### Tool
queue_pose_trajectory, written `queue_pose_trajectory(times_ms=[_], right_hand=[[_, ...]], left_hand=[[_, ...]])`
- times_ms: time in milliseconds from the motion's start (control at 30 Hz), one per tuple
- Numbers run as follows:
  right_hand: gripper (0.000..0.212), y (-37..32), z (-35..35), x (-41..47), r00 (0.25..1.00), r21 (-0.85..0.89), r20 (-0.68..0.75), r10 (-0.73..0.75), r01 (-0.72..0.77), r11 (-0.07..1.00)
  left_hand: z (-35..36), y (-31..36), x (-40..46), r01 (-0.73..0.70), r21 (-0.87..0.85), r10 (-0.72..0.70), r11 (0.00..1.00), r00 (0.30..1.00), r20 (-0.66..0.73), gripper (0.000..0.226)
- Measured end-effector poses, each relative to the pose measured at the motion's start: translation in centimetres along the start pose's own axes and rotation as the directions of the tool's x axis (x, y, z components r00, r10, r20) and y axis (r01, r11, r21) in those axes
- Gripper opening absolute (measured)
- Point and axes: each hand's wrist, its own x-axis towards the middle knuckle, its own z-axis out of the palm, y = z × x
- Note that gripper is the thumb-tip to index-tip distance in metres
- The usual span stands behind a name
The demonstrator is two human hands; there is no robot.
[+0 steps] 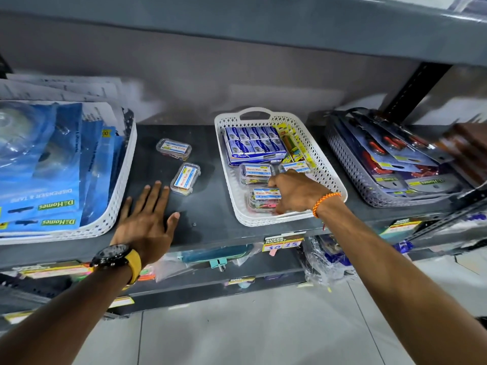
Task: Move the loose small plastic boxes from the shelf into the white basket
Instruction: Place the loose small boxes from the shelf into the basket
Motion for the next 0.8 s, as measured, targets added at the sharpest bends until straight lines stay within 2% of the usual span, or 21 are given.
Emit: queue_pose_trajectory(times_ms=[433,800], right_hand=[[0.067,-0.05,0.28,0.69,0.998,-0.030,-0.044,-0.044,0.043,0.999],[0.072,-0.39,-0.01,-0.15,1.000,-0.031,-0.023,-0.005,0.005,1.000]], left_hand=[[0.06,-0.05,-0.02,-0.002,0.008,0.002,1.000,1.000,0.000,0.075],[0.00,-0.04,-0.13,-0.004,-0.017,0.003,1.000,1.000,-0.017,0.074]])
